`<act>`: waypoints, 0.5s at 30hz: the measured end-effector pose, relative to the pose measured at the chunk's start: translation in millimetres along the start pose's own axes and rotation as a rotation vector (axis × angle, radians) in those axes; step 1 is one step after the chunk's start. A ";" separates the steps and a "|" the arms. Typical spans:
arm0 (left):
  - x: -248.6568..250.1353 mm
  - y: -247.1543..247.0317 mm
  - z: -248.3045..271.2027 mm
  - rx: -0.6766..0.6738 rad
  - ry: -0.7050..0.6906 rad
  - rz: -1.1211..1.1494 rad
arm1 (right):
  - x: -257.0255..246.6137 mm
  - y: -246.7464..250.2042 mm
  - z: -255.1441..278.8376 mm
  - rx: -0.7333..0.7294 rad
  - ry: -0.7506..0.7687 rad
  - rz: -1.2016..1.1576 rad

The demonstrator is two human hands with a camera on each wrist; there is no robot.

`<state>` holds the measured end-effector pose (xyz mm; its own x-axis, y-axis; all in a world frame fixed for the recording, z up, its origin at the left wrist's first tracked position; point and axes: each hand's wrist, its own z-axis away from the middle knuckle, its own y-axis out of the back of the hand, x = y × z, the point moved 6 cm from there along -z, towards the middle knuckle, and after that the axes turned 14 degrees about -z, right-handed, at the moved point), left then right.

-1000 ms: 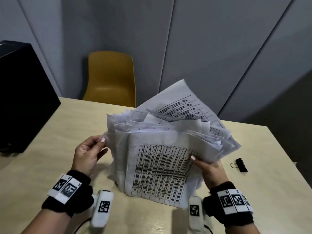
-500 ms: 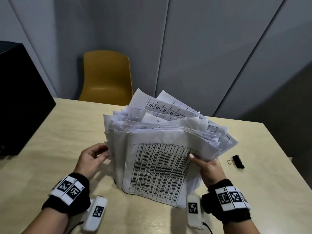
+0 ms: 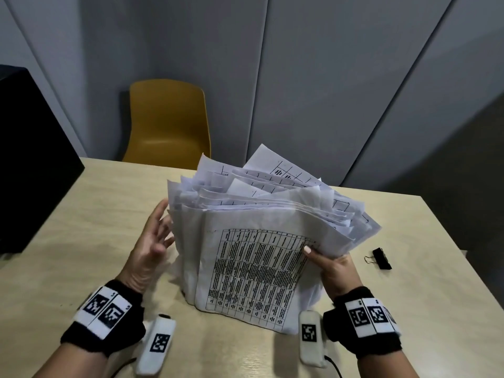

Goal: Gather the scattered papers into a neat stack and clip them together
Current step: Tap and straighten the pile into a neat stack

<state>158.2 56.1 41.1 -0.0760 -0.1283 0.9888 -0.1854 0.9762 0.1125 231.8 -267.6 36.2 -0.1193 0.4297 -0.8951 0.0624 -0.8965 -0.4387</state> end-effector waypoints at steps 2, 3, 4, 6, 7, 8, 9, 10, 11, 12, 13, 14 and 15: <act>16.3 -10.8 -3.0 -0.095 -0.092 -0.095 | -1.5 -4.2 0.4 -0.014 0.000 0.000; 19.3 -12.0 -7.0 -0.089 -0.107 -0.150 | -2.8 -7.9 1.1 -0.027 -0.007 0.007; 25.4 -13.4 -8.7 -0.068 -0.131 -0.164 | -3.4 -11.4 2.1 -0.043 -0.015 0.011; 25.9 -10.1 -13.4 -0.037 -0.116 -0.089 | -3.9 -15.5 3.5 -0.077 -0.024 -0.005; 31.6 -12.4 -13.0 -0.043 -0.094 -0.049 | -4.3 -16.2 4.8 -0.079 -0.025 -0.002; 33.9 -14.1 -11.4 -0.049 -0.083 -0.022 | -4.9 -17.5 5.9 -0.079 -0.026 0.007; 35.5 -17.7 -9.6 -0.057 -0.068 -0.021 | -5.8 -17.9 6.7 -0.078 -0.022 0.014; 35.3 -23.0 -7.6 -0.065 -0.062 -0.041 | -7.2 -17.3 8.4 -0.061 -0.008 0.033; 36.6 -27.5 -5.9 -0.053 -0.057 -0.044 | -10.1 -18.5 10.0 -0.052 0.011 0.055; 38.4 -31.2 -5.1 -0.017 -0.066 -0.066 | -13.2 -20.1 11.1 -0.037 0.033 0.065; 43.8 -32.6 -5.2 0.037 -0.094 -0.101 | -16.6 -22.7 12.7 -0.025 0.058 0.063; 46.9 -32.6 -6.9 0.081 -0.133 -0.137 | -20.6 -25.4 14.6 -0.019 0.085 0.063; 52.5 -32.4 -7.6 0.115 -0.164 -0.156 | -23.0 -27.3 16.5 -0.019 0.109 0.061</act>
<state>167.7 19.1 90.2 -0.1938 -0.3117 0.9302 -0.3172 0.9172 0.2413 216.4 -254.8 70.1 -0.0060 0.3841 -0.9233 0.0854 -0.9197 -0.3832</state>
